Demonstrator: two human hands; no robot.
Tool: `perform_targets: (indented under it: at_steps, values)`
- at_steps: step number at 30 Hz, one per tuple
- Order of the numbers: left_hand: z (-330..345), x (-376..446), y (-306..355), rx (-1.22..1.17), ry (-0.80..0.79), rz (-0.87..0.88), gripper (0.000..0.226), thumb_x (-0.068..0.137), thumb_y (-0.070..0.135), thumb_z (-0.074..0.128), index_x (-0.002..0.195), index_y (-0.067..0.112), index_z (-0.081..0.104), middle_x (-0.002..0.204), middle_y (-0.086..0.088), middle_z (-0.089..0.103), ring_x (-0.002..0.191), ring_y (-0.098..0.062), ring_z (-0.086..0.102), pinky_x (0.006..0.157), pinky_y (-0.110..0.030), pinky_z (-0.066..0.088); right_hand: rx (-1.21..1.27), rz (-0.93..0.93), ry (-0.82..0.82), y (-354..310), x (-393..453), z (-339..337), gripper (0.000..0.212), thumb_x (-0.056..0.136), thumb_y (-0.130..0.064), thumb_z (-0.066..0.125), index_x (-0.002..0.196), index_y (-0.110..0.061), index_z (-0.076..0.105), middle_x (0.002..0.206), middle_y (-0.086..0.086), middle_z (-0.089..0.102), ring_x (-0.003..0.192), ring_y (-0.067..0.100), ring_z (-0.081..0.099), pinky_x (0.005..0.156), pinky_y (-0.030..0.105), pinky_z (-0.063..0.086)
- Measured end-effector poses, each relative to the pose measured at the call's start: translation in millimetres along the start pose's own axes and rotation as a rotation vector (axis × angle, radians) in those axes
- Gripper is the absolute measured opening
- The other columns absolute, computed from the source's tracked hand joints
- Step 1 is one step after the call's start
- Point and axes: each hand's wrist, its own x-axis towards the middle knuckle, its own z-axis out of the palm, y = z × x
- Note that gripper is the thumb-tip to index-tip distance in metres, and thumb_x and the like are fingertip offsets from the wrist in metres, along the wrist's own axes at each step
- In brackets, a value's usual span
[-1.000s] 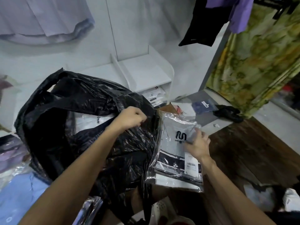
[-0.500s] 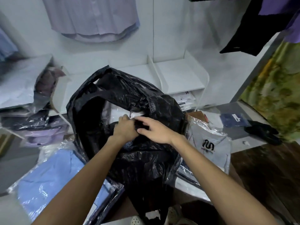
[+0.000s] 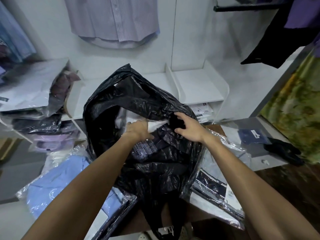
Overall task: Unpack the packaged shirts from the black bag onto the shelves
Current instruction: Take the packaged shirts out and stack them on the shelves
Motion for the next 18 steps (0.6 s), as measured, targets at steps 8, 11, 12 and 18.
perform_targets:
  at_steps: [8,11,12,18]
  values:
    - [-57.2,-32.1,6.3,-0.159,-0.164,0.273,0.012,0.08,0.025,0.079,0.085,0.027,0.068,0.072,0.004,0.066,0.074,-0.017,0.066,0.062,-0.029,0.051,0.154,-0.026,-0.038,-2.2,1.9,-5.2,0.084,0.083,-0.028,0.084,0.154,-0.028,0.039,0.153,0.001,0.048,0.14,0.02,0.046,0.119,0.038,0.036]
    - [-104.4,-53.0,-7.5,-0.231,-0.095,0.334,0.018,0.078,0.019,0.08,0.092,0.028,0.073,0.069,0.0,0.065,0.069,-0.021,0.063,0.065,-0.034,0.053,0.369,-0.041,-0.098,-13.5,-2.1,-11.3,0.105,0.071,-0.035,0.093,0.156,-0.039,0.032,0.155,-0.01,0.039,0.135,0.016,0.045,0.113,0.039,0.043]
    - [-118.8,-58.5,-14.6,-0.247,-0.084,0.351,0.018,0.078,0.017,0.081,0.087,0.031,0.073,0.067,0.005,0.063,0.068,-0.017,0.06,0.067,-0.032,0.049,0.412,-0.048,-0.099,-18.2,-2.1,-12.8,0.11,0.069,-0.035,0.094,0.157,-0.039,0.029,0.154,-0.01,0.038,0.134,0.015,0.046,0.111,0.039,0.044]
    - [-170.5,-83.6,-47.2,-0.389,-0.072,0.377,0.031,0.083,-0.001,0.074,0.107,0.018,0.076,0.102,0.001,0.077,0.094,-0.012,0.066,0.092,-0.025,0.048,0.654,-0.081,-0.068,-38.4,1.0,-13.0,0.114,0.054,-0.055,0.094,0.152,-0.032,0.039,0.143,-0.005,0.053,0.126,0.007,0.057,0.111,0.034,0.044]
